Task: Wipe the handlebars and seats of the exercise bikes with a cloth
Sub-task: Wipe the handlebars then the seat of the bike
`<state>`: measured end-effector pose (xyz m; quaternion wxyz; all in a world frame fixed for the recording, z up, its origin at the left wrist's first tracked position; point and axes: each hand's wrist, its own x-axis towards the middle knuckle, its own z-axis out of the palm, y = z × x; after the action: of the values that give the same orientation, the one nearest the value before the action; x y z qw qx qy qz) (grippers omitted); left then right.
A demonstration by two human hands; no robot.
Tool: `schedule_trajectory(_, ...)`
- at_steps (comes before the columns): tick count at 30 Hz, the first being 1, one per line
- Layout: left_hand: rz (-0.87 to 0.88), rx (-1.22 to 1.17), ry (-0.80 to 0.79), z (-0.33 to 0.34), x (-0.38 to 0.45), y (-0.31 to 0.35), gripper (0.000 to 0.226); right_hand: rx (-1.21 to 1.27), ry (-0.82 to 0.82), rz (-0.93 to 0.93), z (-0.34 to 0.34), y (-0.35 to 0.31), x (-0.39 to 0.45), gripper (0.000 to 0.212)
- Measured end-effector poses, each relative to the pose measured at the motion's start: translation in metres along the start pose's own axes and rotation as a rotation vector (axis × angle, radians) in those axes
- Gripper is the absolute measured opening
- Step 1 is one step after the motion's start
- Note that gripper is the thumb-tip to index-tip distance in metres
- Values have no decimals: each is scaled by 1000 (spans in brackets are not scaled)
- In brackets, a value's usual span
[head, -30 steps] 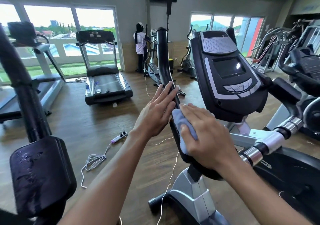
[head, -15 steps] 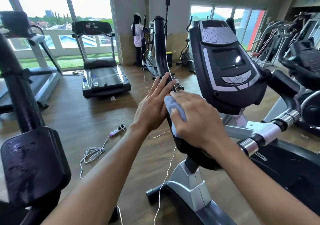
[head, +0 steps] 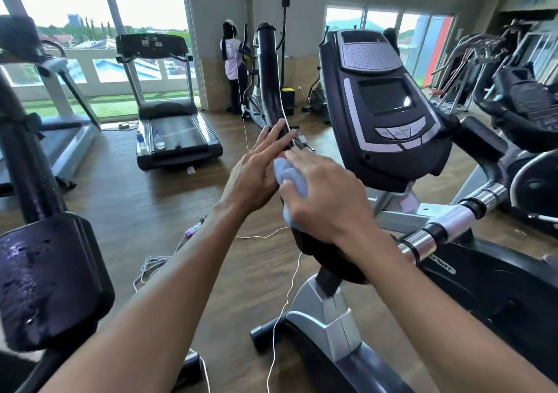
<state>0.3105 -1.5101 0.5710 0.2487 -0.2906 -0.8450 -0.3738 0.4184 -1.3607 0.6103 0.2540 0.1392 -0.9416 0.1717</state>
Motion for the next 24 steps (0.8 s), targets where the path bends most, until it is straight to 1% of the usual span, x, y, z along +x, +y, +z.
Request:
schedule_trajectory(1, 0, 7, 10, 0, 1, 0, 55, -50, 31, -12, 4, -6, -3, 73)
schedule_trajectory(2, -3, 1, 19, -1, 1, 1, 52, -73, 45, -69, 6, -11, -14, 73)
schedule_trajectory(4, -8, -28, 41, 1, 3, 1, 47, -44, 21, -245, 6, -11, -39, 70)
schedule_trajectory(6, 3, -21, 76, 5, 3, 0, 46, 2, 10, -450, 4, 4, -58, 67)
schedule_trajectory(7, 12, -22, 87, 6, 3, -1, 46, 26, 21, -531, 3, 14, -61, 66)
schedule_trajectory(8, 11, -31, 88, 7, 3, -2, 46, 58, 31, -562, 3, 22, -59, 66)
schedule_trajectory(9, 5, -40, 83, 7, 4, -2, 45, 97, 29, -534, 1, 27, -54, 66)
schedule_trajectory(10, -3, -48, 71, 6, 5, -3, 45, 148, 23, -440, 0, 28, -46, 66)
schedule_trajectory(12, -13, -68, 52, 4, 5, -5, 48, 213, 29, -171, -5, 23, -18, 68)
schedule_trajectory(13, -20, -81, 47, 4, 4, -5, 51, 184, 38, -60, -6, 18, -1, 68)
schedule_trajectory(14, -28, -89, 42, 4, 4, -5, 55, 112, 45, 9, -5, 11, 9, 67)
schedule_trajectory(15, -29, -87, 39, 5, 4, -5, 57, 49, 68, 17, -1, 4, 10, 65)
schedule_trajectory(16, -25, -82, 39, 7, 4, -5, 55, 15, 90, -29, 3, 0, 2, 65)
schedule_trajectory(18, -20, -91, 75, 8, 7, -7, 45, 43, 85, -200, 4, -1, -27, 66)
schedule_trajectory(20, -12, -70, 122, 10, 9, -8, 42, 93, 45, -411, 3, 16, -54, 65)
schedule_trajectory(21, -3, -52, 135, 11, 8, -8, 42, 112, 34, -481, 0, 28, -59, 64)
schedule_trajectory(22, 6, -41, 143, 11, 6, -6, 43, 156, 35, -488, -2, 39, -56, 64)
schedule_trajectory(23, 6, -32, 147, 11, 6, -4, 43, 218, 33, -427, -4, 44, -48, 63)
schedule_trajectory(24, -3, -25, 147, 10, 5, -2, 43, 273, 48, -317, -6, 44, -37, 63)
